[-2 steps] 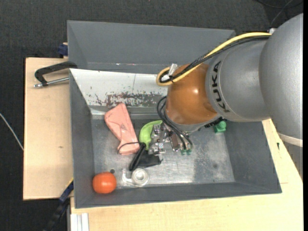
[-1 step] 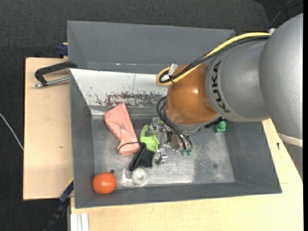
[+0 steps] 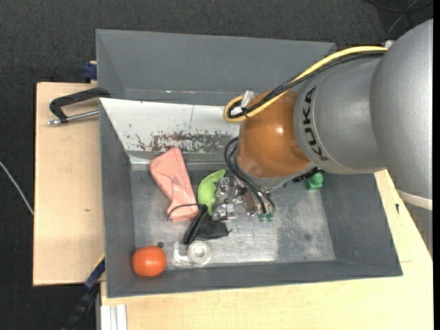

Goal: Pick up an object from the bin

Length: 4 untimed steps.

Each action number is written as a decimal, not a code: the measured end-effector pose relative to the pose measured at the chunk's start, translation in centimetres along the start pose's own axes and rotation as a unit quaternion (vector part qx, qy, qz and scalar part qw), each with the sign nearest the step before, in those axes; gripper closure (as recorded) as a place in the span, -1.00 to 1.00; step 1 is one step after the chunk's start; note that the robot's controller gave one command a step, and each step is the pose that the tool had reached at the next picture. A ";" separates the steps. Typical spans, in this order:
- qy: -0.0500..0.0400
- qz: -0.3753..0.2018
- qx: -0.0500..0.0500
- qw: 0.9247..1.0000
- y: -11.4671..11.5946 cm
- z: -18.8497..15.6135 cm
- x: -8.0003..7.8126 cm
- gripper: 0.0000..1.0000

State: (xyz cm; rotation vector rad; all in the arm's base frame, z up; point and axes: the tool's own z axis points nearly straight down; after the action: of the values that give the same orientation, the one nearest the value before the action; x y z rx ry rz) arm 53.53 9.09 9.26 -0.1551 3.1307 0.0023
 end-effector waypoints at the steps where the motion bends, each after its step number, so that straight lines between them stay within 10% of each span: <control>1: 0.000 0.000 0.000 1.000 0.0 0.0 0.0 -1.00; 2: 0.000 0.000 0.000 1.000 0.0 0.0 0.0 1.00; 3: 0.001 0.000 0.000 1.000 0.0 0.0 0.0 -1.00; 4: 0.000 0.000 0.000 1.000 0.0 0.0 0.0 1.00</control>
Offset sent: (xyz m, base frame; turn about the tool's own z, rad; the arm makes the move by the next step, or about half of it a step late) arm 0.0000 0.0000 0.0000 0.0000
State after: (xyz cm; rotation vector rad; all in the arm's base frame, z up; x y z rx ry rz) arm 53.50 9.10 9.24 -0.1553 3.1316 0.0033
